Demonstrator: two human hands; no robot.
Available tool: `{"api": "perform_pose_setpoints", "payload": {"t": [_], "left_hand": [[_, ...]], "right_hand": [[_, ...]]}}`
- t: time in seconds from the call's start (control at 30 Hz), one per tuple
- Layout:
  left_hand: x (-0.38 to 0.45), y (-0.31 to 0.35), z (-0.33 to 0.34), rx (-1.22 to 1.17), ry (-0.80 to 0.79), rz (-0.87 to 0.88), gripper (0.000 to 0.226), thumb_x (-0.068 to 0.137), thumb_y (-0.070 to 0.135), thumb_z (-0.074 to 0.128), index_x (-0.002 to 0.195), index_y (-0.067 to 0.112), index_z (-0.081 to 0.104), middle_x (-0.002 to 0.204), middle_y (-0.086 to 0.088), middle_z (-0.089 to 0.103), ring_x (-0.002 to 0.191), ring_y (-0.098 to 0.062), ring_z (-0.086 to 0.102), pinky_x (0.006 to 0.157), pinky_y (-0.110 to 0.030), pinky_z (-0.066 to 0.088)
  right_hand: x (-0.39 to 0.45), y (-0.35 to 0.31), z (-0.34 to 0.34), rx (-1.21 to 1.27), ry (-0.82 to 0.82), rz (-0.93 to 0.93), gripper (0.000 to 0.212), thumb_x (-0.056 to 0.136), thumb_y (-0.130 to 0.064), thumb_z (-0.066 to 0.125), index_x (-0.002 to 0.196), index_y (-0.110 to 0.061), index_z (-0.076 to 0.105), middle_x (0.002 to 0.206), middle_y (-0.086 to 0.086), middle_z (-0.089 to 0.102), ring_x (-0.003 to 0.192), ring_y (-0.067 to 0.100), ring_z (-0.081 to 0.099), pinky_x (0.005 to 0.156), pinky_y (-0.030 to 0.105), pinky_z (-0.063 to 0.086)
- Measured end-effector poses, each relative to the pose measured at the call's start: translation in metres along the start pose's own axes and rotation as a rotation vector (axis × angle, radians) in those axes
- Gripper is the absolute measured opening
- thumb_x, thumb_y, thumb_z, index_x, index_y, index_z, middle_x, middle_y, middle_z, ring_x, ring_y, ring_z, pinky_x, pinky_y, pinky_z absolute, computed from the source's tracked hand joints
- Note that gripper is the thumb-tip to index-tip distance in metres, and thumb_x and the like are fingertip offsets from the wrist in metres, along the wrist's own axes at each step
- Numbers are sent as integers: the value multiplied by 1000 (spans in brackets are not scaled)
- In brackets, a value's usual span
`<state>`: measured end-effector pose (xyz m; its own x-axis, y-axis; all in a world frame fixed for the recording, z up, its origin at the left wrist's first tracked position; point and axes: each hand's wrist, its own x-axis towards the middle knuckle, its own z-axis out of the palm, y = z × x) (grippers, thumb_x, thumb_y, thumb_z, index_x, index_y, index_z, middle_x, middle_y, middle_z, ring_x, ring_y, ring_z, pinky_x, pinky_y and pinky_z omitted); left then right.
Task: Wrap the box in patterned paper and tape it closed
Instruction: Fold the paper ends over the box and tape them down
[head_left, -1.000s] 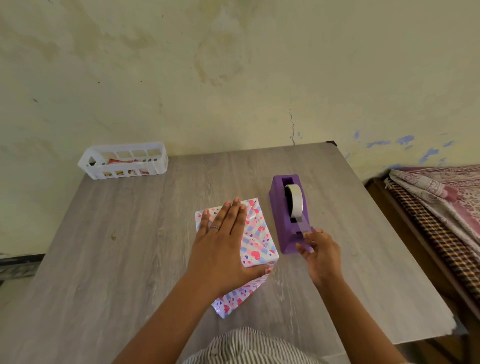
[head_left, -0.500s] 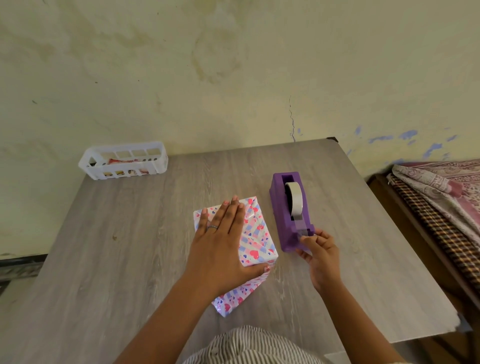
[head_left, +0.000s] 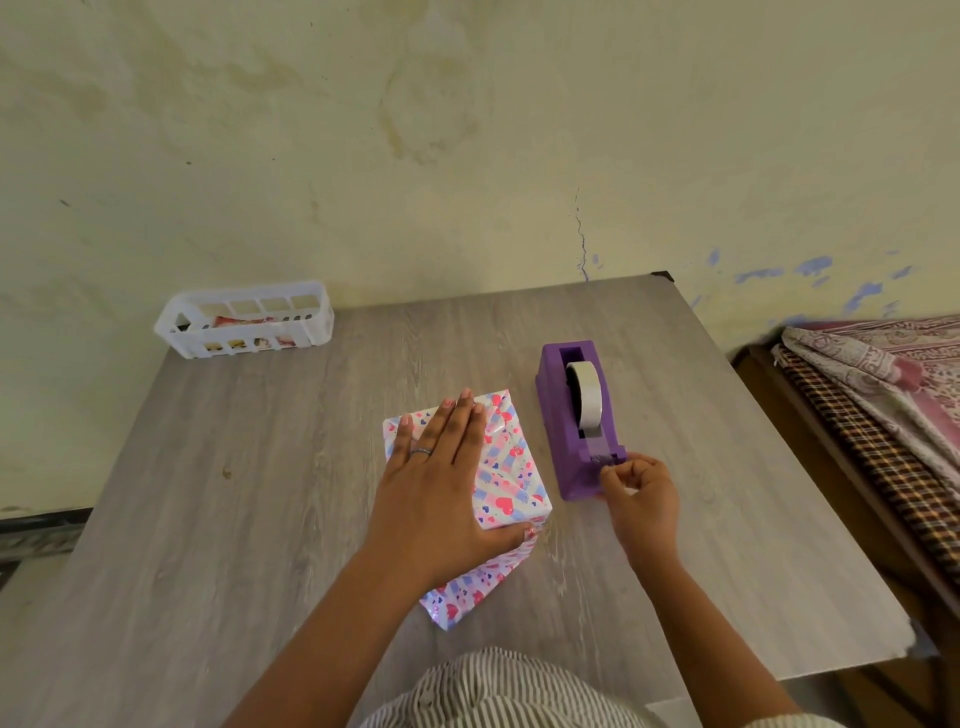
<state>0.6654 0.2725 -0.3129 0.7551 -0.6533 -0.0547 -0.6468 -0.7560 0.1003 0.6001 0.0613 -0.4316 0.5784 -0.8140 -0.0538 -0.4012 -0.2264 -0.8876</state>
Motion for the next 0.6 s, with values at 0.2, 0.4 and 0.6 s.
{"api": "perform_pose_setpoints", "payload": {"t": [0.2, 0.4, 0.6], "left_hand": [[-1, -1, 1, -5, 8, 2, 122, 42, 92, -13, 138, 22, -36, 149, 5, -35, 139, -12, -28, 112, -39, -18], [0, -1, 3, -16, 41, 14, 124, 47, 94, -9, 146, 19, -23, 151, 6, -31, 139, -11, -26, 111, -38, -20], [-3, -1, 5, -77, 93, 12, 124, 53, 97, 5, 147, 19, -19, 155, 5, -19, 140, -7, -17, 113, -36, -16]], "right_hand": [[-14, 22, -15, -51, 2, 60, 8, 90, -13, 59, 87, -16, 65, 91, 1, 68, 78, 11, 60, 76, 36, 54], [-17, -35, -36, -25, 10, -207, 18, 90, -4, 57, 83, -20, 62, 77, -12, 62, 72, 3, 59, 71, 22, 51], [-28, -129, -40, -12, -261, -445, 43, 88, -4, 60, 126, -23, 57, 71, -19, 64, 67, -4, 61, 64, 1, 40]]}}
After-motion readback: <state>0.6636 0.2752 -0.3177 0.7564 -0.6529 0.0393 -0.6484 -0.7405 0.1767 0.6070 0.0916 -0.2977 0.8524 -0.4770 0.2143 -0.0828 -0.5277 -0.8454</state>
